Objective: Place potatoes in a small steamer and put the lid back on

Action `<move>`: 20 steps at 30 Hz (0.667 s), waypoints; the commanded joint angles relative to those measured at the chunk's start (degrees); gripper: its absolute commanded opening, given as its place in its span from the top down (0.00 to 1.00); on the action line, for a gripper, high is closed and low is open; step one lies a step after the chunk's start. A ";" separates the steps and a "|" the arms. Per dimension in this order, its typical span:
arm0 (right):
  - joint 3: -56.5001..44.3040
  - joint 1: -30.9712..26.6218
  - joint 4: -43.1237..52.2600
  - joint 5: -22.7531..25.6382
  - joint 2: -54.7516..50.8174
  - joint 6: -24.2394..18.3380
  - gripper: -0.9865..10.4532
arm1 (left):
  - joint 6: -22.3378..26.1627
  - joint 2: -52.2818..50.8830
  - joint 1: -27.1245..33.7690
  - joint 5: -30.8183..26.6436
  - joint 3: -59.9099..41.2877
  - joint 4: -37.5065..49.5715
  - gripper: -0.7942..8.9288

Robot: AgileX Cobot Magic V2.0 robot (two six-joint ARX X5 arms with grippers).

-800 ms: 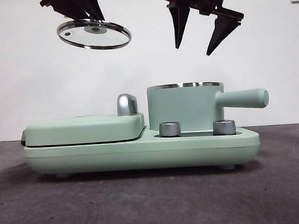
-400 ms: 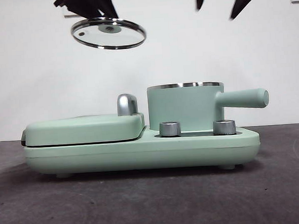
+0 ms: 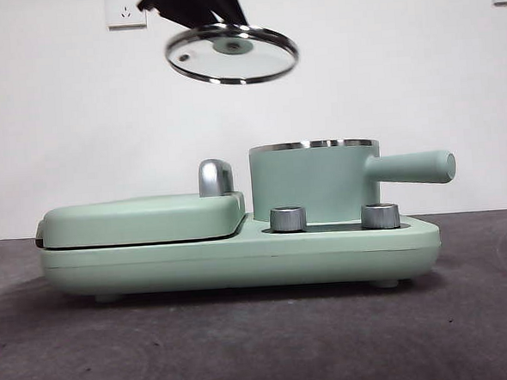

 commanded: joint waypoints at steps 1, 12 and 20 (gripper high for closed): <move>-6.82 0.31 4.50 0.00 -9.29 1.84 0.55 | -0.46 2.27 -1.68 0.31 1.70 2.36 0.90; -24.04 0.31 9.81 0.24 -38.84 2.36 0.55 | -0.24 5.81 -6.05 0.31 1.70 7.61 0.90; -25.29 0.31 9.86 -0.04 -46.40 6.84 0.55 | 1.70 10.27 -6.43 0.31 1.70 15.17 0.90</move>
